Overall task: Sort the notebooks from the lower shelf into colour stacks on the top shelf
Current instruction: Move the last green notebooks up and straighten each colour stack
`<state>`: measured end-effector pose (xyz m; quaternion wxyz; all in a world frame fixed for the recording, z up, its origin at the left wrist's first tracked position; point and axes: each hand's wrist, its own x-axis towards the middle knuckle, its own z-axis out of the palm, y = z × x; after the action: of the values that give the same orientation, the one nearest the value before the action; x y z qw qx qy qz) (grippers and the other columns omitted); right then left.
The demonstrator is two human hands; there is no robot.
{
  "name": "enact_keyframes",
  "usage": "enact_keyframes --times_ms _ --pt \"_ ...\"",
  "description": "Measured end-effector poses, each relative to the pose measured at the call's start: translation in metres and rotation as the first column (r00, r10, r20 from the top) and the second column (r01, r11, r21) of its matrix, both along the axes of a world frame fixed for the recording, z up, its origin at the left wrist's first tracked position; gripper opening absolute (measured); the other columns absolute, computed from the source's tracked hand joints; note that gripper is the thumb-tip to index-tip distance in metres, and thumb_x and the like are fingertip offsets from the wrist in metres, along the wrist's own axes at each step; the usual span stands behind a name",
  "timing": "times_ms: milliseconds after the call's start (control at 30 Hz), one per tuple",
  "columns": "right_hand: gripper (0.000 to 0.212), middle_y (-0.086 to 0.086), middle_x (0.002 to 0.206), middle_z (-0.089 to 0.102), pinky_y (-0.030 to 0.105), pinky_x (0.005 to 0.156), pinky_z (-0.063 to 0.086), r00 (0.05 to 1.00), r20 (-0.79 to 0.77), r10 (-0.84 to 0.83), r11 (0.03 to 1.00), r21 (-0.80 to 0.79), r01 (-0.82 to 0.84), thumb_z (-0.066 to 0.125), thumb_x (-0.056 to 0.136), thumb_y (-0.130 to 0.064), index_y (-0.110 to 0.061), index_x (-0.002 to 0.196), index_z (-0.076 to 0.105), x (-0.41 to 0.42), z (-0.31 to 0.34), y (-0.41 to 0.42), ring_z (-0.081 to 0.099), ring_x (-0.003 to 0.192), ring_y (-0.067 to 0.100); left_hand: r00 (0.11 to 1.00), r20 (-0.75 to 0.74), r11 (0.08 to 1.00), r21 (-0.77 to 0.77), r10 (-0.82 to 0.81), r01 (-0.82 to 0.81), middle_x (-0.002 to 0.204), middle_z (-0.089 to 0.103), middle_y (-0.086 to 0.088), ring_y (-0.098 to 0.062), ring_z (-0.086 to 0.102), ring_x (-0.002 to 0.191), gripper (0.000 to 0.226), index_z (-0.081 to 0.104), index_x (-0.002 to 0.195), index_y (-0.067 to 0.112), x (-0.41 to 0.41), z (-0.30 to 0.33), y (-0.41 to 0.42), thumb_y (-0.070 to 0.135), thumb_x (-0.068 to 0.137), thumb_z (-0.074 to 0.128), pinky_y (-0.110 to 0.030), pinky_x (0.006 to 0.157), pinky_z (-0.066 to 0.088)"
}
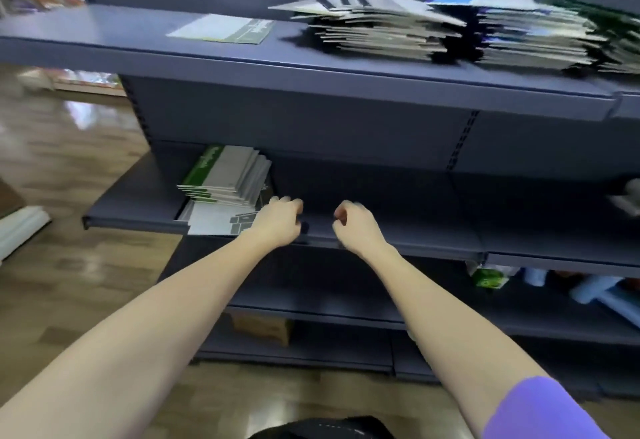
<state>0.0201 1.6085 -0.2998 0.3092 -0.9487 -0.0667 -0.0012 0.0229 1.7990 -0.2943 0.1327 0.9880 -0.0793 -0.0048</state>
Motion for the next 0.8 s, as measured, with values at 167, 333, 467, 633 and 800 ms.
enact_keyframes --times_ms 167,333,467,633,800 --pt "0.019 0.008 0.108 0.059 0.035 0.085 0.049 0.993 0.045 0.11 0.993 0.045 -0.112 0.055 0.089 -0.015 -0.01 0.107 0.062 0.019 -0.014 0.043 0.057 0.1 0.026 0.987 0.059 0.989 0.006 0.15 -0.151 0.123 0.058 -0.019 -0.039 0.05 0.115 0.038 0.057 0.126 0.009 0.002 -0.004 0.044 0.013 0.089 0.056 -0.043 0.088 0.045" --pt "0.021 0.011 0.109 0.059 0.036 0.083 0.048 0.968 0.097 0.231 0.972 0.018 -0.233 0.057 0.09 -0.016 -0.008 0.109 0.062 0.036 -0.028 0.076 0.056 0.101 0.03 0.959 0.125 0.965 0.026 0.255 -0.26 0.122 0.06 -0.02 -0.041 0.05 0.114 0.04 0.056 0.126 0.007 0.0 -0.011 0.078 0.015 0.087 0.059 -0.045 0.085 0.046" --pt "0.024 0.011 0.113 0.059 0.038 0.086 0.049 0.955 0.079 0.285 0.958 -0.031 -0.284 0.056 0.09 -0.018 -0.011 0.112 0.061 0.045 -0.022 0.111 0.056 0.104 0.031 0.95 0.143 0.953 0.078 0.279 -0.292 0.13 0.059 -0.013 -0.036 0.047 0.121 0.051 0.052 0.135 0.013 0.0 -0.009 0.112 0.015 0.085 0.058 -0.041 0.089 0.044" --pt "0.017 0.013 0.108 0.057 0.039 0.078 0.05 0.97 0.083 0.23 0.972 -0.062 -0.225 0.055 0.091 -0.017 -0.01 0.107 0.06 0.057 -0.01 0.155 0.058 0.096 0.035 0.961 0.129 0.954 0.141 0.247 -0.264 0.132 0.057 -0.011 -0.036 0.047 0.123 0.052 0.048 0.136 0.013 0.03 -0.001 0.157 0.011 0.085 0.053 -0.042 0.09 0.046" --pt "0.018 0.009 0.112 0.054 0.037 0.08 0.05 0.978 0.048 0.201 0.975 -0.107 -0.195 0.056 0.092 -0.017 -0.01 0.108 0.057 0.065 -0.008 0.191 0.057 0.097 0.03 0.988 0.04 0.964 0.218 0.149 -0.155 0.146 0.045 -0.01 -0.035 0.037 0.138 0.057 0.042 0.142 0.014 0.055 -0.013 0.187 0.025 0.089 0.06 -0.044 0.109 0.038"
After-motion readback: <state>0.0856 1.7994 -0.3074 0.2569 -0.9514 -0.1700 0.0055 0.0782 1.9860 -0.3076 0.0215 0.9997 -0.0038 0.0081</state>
